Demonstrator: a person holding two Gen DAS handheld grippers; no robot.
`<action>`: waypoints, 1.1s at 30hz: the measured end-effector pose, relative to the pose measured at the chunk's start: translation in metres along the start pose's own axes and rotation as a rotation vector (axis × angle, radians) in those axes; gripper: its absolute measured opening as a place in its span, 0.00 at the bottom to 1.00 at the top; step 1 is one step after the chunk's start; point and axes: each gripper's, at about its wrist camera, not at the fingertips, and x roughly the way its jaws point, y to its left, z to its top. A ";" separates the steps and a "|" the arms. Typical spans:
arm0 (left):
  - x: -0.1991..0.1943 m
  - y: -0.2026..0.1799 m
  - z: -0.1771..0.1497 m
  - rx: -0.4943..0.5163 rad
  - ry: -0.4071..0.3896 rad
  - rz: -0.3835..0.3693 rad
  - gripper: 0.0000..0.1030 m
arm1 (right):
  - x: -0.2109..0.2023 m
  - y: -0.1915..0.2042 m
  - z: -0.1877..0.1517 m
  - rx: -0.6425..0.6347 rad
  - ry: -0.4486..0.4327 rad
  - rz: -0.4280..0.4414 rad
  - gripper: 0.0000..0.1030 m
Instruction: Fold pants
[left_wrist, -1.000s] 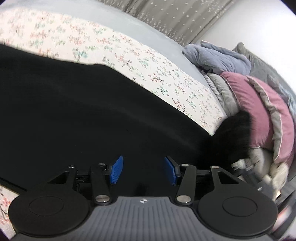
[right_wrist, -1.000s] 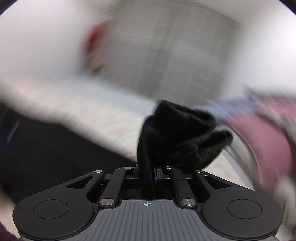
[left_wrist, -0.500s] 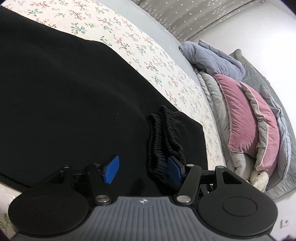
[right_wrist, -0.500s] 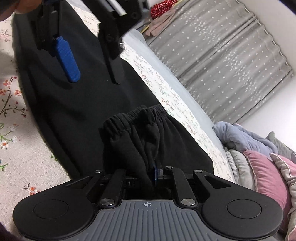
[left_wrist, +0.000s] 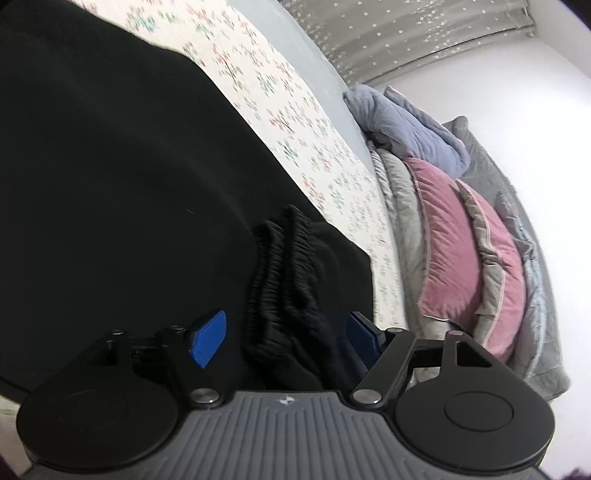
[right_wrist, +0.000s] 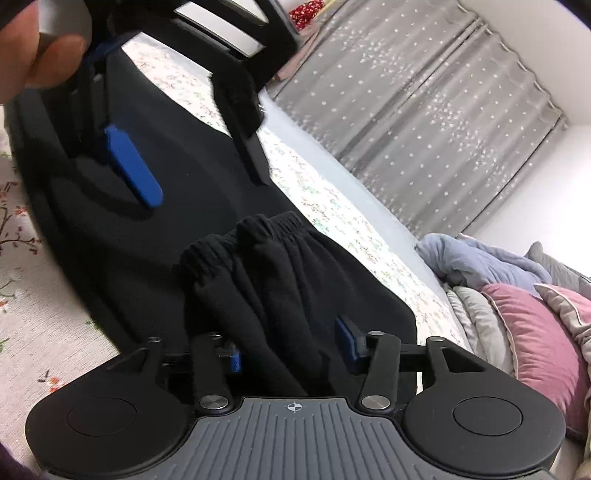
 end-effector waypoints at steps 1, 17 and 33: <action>0.004 0.000 0.000 -0.014 0.009 -0.017 0.73 | -0.001 -0.003 0.001 0.036 0.007 0.035 0.15; 0.040 -0.006 0.019 -0.050 0.033 -0.067 0.61 | -0.035 0.014 0.022 0.062 -0.157 0.008 0.10; -0.026 -0.048 0.043 0.299 -0.085 0.098 0.13 | -0.051 0.025 0.064 0.234 -0.204 0.112 0.10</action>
